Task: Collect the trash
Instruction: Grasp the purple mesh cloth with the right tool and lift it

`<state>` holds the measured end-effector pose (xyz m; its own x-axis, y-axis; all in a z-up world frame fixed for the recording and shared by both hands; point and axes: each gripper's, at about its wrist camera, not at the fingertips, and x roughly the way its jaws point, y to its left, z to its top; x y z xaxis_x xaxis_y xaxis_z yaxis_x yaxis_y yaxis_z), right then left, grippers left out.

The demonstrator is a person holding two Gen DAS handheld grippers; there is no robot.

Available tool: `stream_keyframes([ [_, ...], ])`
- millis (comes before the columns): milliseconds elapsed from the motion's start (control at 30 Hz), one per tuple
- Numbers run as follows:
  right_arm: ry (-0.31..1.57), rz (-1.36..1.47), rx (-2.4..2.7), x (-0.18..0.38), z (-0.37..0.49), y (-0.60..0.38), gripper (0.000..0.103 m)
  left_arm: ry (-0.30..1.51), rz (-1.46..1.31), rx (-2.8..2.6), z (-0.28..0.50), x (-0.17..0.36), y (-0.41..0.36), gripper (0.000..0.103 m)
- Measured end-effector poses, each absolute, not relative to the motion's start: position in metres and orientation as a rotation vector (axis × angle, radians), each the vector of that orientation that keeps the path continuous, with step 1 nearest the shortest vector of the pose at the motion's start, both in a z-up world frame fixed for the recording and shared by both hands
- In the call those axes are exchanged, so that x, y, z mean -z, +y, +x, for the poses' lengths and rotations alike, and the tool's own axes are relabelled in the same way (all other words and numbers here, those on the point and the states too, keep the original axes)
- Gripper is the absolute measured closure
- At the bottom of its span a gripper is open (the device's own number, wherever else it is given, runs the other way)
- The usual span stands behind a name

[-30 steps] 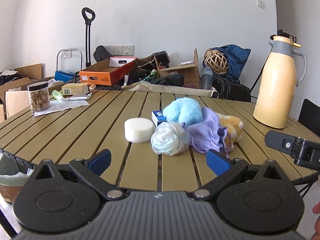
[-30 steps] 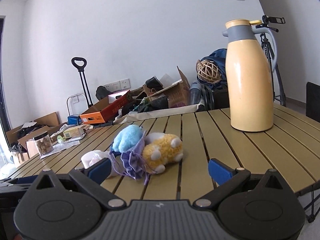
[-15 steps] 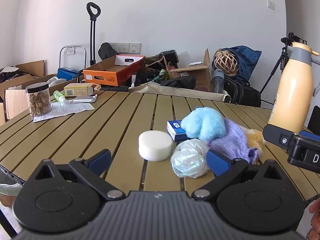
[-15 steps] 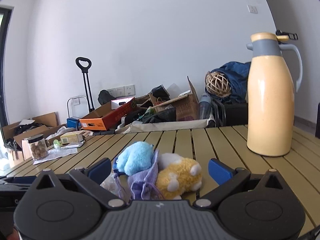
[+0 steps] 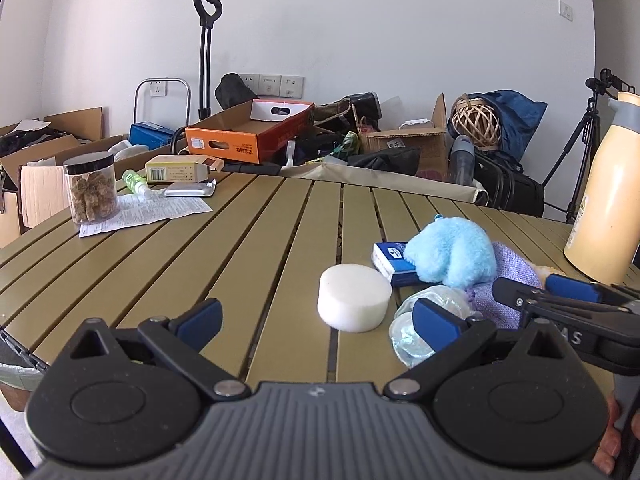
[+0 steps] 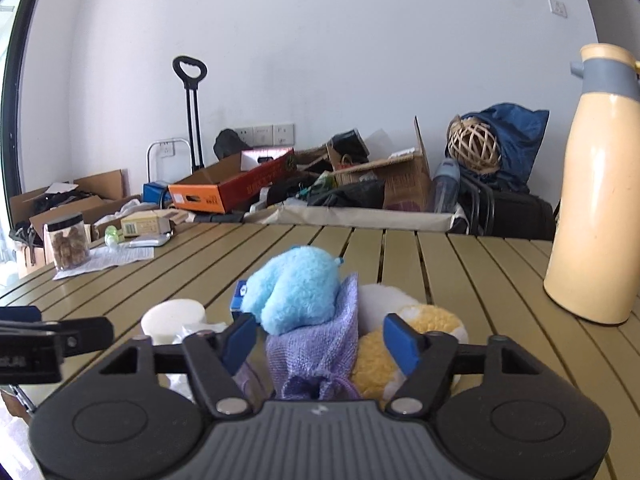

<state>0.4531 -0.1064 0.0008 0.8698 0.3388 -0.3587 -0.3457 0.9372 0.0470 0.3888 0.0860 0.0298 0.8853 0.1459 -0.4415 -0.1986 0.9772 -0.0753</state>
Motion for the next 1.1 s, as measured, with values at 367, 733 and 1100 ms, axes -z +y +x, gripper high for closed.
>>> stream_keyframes([
  [367,0.403,-0.058,-0.399,0.007,0.452,-0.088,0.058,0.452,-0.127,-0.197,0.379,-0.03,0.096,0.0],
  [733,0.465,-0.054,-0.411,0.017,0.452,-0.084,0.065,0.462,-0.137,-0.209,0.374,-0.029,0.103,0.0],
  [1100,0.499,-0.084,-0.427,0.024,0.455,-0.077,0.08,0.463,-0.14,-0.206,0.372,-0.029,0.103,0.0],
])
